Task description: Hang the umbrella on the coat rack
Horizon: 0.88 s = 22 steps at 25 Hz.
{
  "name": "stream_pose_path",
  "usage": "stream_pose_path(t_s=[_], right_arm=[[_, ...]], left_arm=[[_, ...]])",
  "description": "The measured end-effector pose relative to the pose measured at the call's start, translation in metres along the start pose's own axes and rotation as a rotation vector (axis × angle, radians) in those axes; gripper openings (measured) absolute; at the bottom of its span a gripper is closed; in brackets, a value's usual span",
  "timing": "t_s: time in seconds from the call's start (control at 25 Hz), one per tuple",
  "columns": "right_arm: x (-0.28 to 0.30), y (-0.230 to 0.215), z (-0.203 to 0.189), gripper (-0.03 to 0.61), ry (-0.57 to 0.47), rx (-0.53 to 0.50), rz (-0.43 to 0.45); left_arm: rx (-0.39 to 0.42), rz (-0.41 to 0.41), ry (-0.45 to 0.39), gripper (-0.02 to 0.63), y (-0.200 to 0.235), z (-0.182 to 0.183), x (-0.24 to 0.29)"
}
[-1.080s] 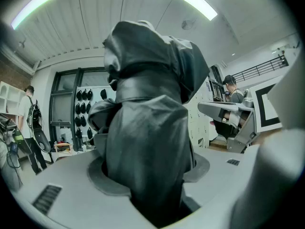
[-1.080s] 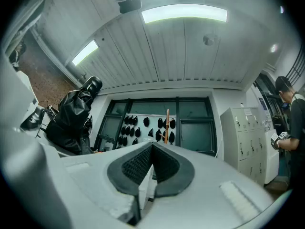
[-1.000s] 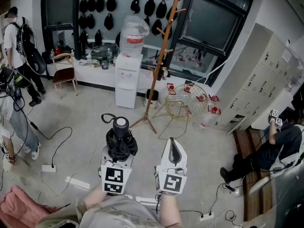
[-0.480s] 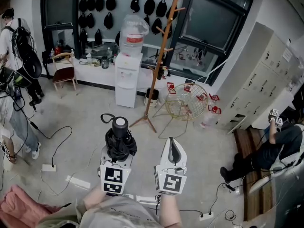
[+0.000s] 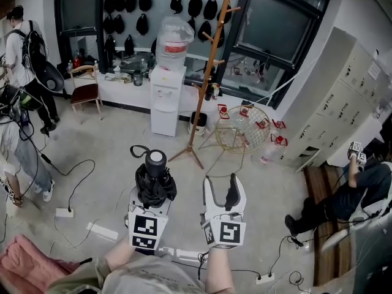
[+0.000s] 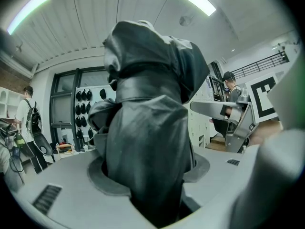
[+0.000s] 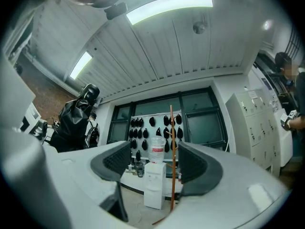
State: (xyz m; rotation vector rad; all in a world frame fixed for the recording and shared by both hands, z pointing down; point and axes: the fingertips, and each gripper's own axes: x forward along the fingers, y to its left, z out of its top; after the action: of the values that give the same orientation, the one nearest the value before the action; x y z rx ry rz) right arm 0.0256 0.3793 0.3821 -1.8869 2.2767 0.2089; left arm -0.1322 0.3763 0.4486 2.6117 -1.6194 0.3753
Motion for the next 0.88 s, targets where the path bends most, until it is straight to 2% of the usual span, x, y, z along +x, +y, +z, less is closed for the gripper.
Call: stream_pose_path(t_s=[0.04,0.44,0.88], right_arm=[[0.000,0.000,-0.001,0.308,0.006,0.005,0.010],[0.020,-0.021,-0.023,0.310,0.048,0.007,-0.009],[0.112,-0.061,-0.027,0.310,0.056,-0.035,-0.027]], left_arm=[[0.003,-0.001,0.005,0.258,0.000,-0.001,0.000],[0.009,-0.022,0.031,0.258,0.003,-0.006,0.037],[-0.018,-0.051,-0.009,0.258,0.029,0.029,0.136]])
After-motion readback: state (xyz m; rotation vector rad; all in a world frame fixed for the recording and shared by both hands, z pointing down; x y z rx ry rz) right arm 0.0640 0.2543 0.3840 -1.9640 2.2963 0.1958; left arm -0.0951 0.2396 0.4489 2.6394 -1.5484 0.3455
